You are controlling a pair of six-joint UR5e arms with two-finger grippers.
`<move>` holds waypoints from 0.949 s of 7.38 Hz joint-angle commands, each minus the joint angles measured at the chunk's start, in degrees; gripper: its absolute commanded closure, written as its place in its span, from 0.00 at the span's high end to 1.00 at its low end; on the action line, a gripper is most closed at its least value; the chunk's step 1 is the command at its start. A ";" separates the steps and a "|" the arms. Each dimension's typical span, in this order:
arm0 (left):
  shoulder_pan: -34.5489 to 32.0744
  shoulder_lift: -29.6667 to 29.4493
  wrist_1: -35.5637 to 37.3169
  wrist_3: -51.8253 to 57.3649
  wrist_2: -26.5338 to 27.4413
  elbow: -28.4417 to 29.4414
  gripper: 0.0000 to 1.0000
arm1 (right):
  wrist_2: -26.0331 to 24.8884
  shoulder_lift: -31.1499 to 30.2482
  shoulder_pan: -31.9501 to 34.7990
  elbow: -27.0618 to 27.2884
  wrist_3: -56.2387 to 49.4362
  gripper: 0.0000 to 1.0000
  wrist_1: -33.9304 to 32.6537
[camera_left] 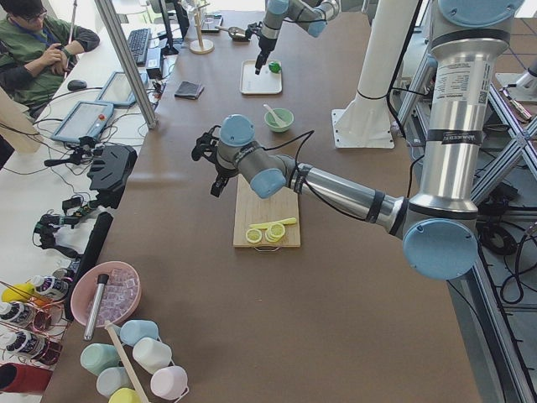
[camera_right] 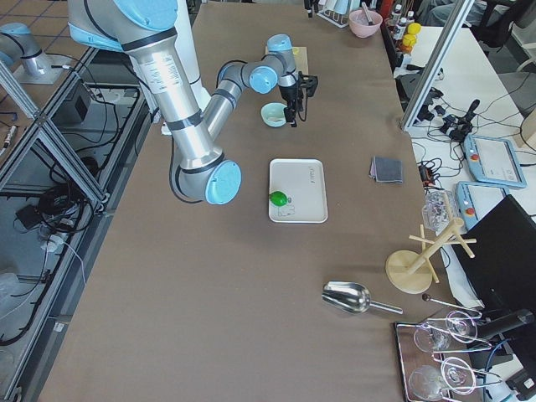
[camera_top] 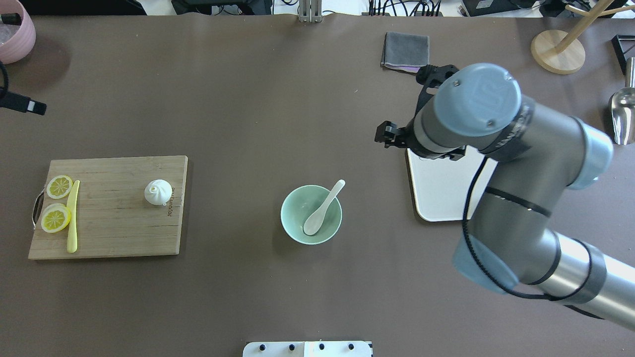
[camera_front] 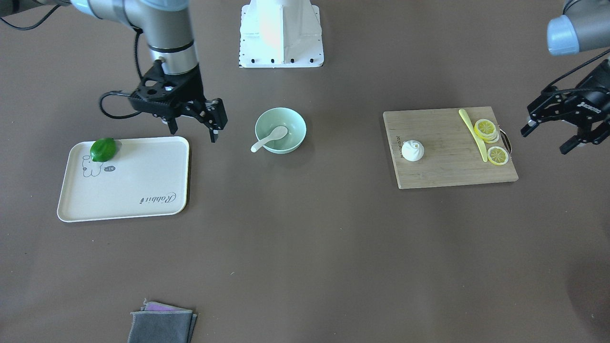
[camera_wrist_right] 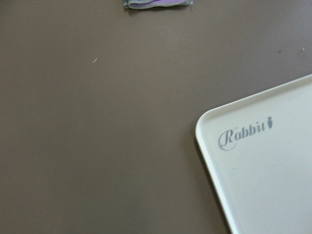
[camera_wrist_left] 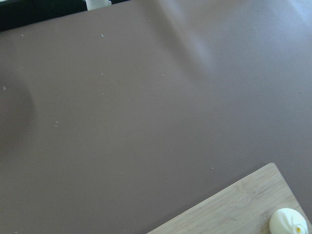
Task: Put spoon and bun in bowl
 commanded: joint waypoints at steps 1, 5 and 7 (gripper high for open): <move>11.27 -0.16 -0.08 -8.14 10.90 -2.06 1.00 | 11.97 -11.91 12.21 1.62 -22.82 1.00 5.33; 21.48 -0.60 -0.43 -12.33 20.76 -0.91 0.99 | 21.76 -25.74 28.41 0.14 -53.74 1.00 6.05; 30.61 -3.67 -0.43 -16.06 31.03 0.31 0.99 | 22.03 -27.69 30.01 -0.22 -57.12 1.00 6.05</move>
